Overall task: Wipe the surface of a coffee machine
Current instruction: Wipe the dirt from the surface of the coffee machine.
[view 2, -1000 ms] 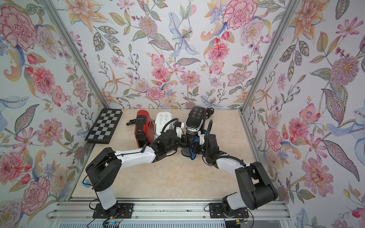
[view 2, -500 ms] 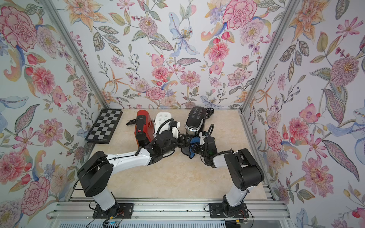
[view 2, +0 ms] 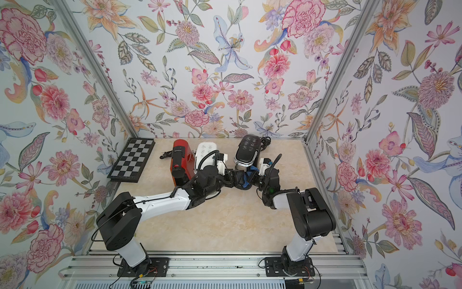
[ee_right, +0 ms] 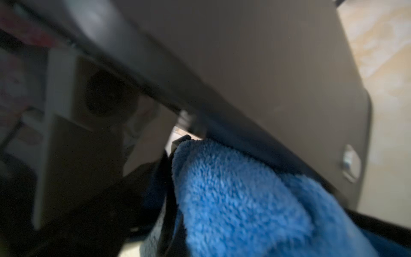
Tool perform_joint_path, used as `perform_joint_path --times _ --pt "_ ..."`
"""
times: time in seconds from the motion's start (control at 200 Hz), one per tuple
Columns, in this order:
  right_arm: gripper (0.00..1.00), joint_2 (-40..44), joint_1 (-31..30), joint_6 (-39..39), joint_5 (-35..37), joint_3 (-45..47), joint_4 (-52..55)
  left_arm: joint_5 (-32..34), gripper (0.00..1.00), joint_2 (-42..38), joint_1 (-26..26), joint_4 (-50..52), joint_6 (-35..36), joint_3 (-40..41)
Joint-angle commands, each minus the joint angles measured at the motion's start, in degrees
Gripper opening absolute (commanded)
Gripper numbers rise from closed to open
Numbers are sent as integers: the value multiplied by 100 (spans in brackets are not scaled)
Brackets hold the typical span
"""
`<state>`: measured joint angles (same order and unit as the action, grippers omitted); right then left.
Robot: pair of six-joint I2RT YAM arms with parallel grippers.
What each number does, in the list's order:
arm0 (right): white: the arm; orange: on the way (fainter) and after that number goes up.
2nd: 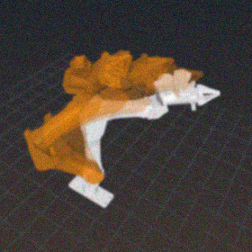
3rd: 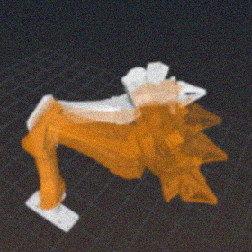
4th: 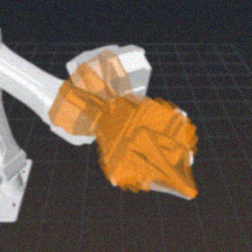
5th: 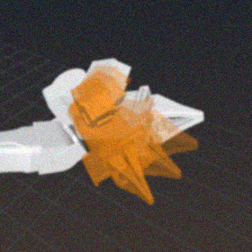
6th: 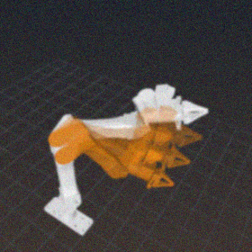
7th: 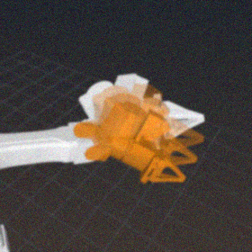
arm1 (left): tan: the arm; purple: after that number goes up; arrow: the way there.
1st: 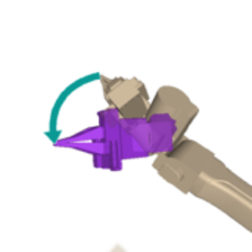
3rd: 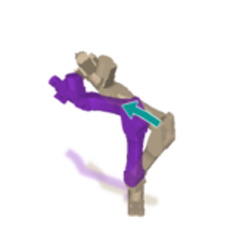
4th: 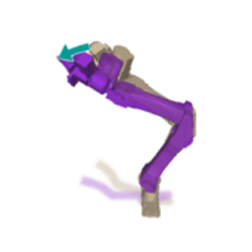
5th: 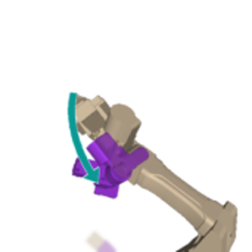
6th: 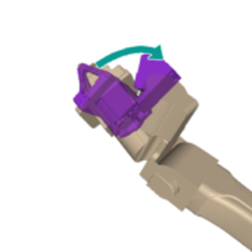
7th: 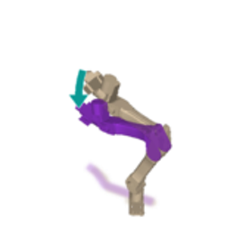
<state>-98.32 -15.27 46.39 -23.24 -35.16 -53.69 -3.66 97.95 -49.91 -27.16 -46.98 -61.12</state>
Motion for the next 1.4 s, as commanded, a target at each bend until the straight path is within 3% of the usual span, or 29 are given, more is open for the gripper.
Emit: perform_joint_path --times 0.0,0.28,0.846,1.206,1.306,1.396 --pt "2 -216 102 542 -393 -8 -1497 252 73 -211 -3 -104 -5 165" --pt "2 108 437 564 -376 674 -2336 235 73 -191 -10 -144 -25 210" --pt "2 372 952 121 -544 -328 -1256 216 73 -215 -7 -64 -33 223" --pt "2 886 1588 -69 -639 144 -887 231 73 -199 9 -63 -25 252" --pt "2 1440 1609 -372 -676 0 -145 257 73 -225 37 -62 -26 296" --pt "2 2087 1254 -1247 -433 -490 1398 263 73 -235 91 -120 -54 366"
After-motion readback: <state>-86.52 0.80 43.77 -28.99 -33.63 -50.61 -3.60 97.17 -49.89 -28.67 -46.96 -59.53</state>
